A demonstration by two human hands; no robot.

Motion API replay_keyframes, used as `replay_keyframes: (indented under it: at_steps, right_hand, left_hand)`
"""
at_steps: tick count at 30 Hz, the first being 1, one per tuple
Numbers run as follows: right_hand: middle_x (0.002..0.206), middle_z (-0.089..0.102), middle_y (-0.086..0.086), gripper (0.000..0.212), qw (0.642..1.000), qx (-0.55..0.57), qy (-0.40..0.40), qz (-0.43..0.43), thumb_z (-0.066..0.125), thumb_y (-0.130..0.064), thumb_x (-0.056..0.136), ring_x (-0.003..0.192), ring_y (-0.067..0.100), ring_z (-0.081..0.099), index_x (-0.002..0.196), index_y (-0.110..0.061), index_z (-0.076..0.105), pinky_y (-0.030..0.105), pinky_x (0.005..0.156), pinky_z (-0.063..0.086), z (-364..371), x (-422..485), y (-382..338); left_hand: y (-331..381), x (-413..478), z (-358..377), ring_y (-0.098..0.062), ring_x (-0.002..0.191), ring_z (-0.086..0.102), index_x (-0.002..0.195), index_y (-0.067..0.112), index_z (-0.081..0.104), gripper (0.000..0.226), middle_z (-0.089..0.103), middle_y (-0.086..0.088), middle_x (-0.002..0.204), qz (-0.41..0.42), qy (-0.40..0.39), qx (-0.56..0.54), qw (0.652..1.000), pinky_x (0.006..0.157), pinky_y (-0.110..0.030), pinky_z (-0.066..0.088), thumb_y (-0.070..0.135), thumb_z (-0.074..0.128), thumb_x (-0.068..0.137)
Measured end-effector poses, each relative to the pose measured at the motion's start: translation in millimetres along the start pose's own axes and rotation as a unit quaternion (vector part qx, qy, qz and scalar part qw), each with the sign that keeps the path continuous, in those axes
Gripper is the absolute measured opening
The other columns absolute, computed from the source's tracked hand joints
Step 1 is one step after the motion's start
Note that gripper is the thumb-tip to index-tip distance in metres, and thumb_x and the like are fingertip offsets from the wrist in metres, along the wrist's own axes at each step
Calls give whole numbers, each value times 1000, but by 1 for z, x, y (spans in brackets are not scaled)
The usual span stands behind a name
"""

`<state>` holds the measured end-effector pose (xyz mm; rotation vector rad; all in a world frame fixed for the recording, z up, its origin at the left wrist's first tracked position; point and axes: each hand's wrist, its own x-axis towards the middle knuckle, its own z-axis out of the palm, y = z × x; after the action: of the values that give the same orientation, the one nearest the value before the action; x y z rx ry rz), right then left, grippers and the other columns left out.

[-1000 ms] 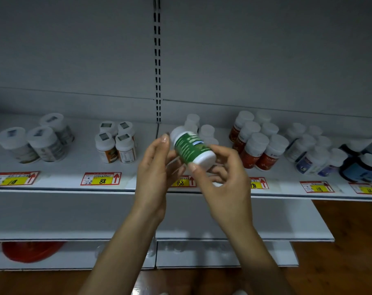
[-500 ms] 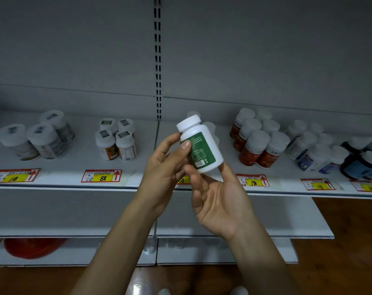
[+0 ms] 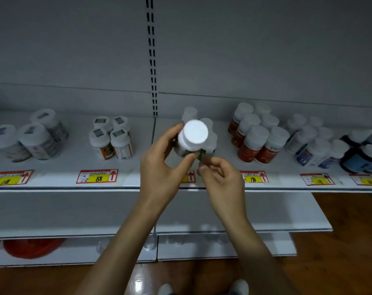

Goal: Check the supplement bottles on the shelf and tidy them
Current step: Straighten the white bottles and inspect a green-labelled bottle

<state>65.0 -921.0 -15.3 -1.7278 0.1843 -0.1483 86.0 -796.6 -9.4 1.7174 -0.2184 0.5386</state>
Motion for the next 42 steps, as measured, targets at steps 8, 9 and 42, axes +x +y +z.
replay_keyframes:
  at_steps: [8, 9, 42]
  right_hand:
    - [104, 66, -3, 19, 971, -160, 78, -162, 64, -16, 89, 95, 9, 62, 108, -15, 65, 21, 79, 48, -8, 71, -8]
    - [109, 64, -1, 24, 969, -180, 68, -154, 64, -18, 89, 101, 15, 61, 112, -14, 63, 24, 81, 46, -7, 89, -8]
    - [84, 70, -8, 20, 977, 44, -175, -116, 63, -44, 84, 83, 12, 66, 88, -25, 68, 31, 77, 49, -46, 63, -123]
  left_hand:
    - [-51, 23, 23, 3, 92, 61, 109, 19, 59, 44, 65, 10, 103, -81, 10, 74, 994, 78, -12, 51, 18, 83, 72]
    - [-58, 26, 27, -1, 91, 62, 106, 18, 59, 44, 65, 9, 100, -100, 15, 76, 992, 77, -17, 54, 18, 84, 71]
    - [60, 26, 0, -21, 77, 72, 111, 11, 56, 39, 72, -18, 102, -258, -122, -386, 877, 67, -26, 58, 35, 62, 81]
